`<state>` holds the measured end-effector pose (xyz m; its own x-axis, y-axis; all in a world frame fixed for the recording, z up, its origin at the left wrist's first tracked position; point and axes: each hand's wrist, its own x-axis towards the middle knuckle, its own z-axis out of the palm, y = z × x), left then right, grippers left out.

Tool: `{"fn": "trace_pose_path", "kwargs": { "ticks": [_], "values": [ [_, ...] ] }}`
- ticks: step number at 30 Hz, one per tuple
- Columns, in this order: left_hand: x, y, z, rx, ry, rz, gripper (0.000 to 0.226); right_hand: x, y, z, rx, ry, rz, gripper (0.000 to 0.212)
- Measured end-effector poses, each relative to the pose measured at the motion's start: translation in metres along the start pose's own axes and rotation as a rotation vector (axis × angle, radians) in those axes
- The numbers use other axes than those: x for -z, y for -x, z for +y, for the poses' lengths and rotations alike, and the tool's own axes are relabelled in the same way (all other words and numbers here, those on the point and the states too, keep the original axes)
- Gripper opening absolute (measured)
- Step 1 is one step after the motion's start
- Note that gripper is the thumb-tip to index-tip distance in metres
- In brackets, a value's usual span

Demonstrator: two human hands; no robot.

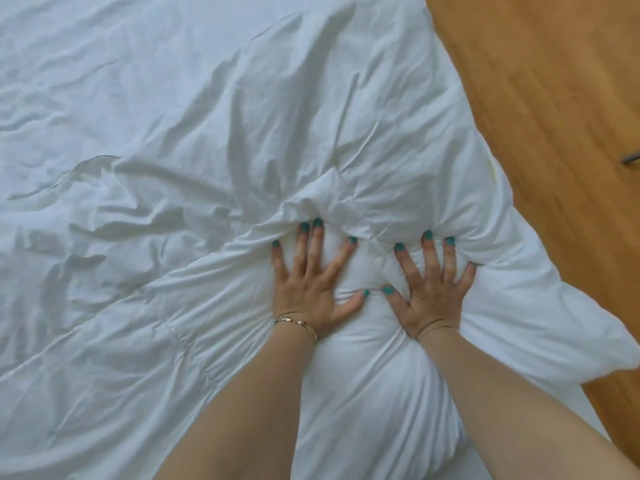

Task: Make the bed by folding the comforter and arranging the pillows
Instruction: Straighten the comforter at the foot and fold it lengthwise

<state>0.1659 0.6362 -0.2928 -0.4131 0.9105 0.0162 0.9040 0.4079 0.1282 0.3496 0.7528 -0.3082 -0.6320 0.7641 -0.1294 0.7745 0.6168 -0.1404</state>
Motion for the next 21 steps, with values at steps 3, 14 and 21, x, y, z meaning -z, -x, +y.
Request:
{"fn": "trace_pose_path", "kwargs": {
  "ticks": [3, 14, 21],
  "values": [
    [-0.010, 0.000, -0.001, 0.006, 0.005, -0.007, 0.086, -0.003, 0.000, 0.000, -0.017, 0.017, 0.007, 0.068],
    [-0.025, 0.001, -0.003, -0.018, 0.000, -0.045, 0.087, -0.012, 0.001, 0.000, 0.002, 0.057, 0.099, 0.070],
    [-0.027, 0.000, -0.003, -0.031, 0.005, 0.010, 0.084, -0.014, 0.001, 0.001, 0.006, 0.072, 0.139, 0.069]
  ]
}}
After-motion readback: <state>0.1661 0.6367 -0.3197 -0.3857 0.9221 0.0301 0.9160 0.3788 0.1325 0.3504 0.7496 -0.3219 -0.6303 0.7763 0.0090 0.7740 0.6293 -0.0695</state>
